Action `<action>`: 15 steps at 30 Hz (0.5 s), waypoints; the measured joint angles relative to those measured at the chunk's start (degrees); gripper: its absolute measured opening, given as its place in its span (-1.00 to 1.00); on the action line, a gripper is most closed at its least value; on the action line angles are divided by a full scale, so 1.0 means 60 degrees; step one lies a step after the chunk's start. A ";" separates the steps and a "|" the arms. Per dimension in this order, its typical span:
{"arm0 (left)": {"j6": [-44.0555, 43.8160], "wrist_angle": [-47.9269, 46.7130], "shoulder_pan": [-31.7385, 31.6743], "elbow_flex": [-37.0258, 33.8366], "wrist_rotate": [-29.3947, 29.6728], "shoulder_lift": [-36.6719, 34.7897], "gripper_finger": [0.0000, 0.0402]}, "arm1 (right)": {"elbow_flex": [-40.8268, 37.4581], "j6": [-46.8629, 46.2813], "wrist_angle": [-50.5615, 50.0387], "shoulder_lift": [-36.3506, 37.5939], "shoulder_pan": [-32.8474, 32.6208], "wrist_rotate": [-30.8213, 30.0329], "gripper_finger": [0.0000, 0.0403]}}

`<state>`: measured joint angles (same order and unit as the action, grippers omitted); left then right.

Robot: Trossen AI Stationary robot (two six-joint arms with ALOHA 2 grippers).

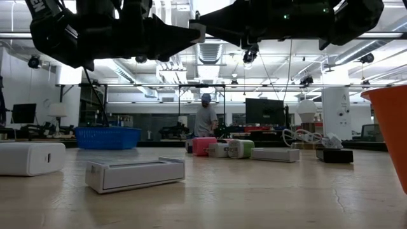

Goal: Pick & Place Office items
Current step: Put the top white and black charger adapter into the orange bin

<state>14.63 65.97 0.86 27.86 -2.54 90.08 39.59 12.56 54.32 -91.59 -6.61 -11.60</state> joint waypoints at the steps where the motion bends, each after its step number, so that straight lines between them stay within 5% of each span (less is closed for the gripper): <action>1: -0.0003 0.0002 0.0000 0.0000 0.0003 0.0000 -0.38 | 0.0000 -0.0056 0.0016 0.0000 0.0015 0.0027 0.49; 15: -0.0003 0.0002 0.0000 0.0000 0.0007 0.0004 -0.38 | 0.0007 -0.0095 0.0117 -0.0004 0.0117 0.0515 0.31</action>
<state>14.61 65.98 0.86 27.86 -2.50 90.11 39.64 11.99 55.02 -91.61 -5.91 -8.51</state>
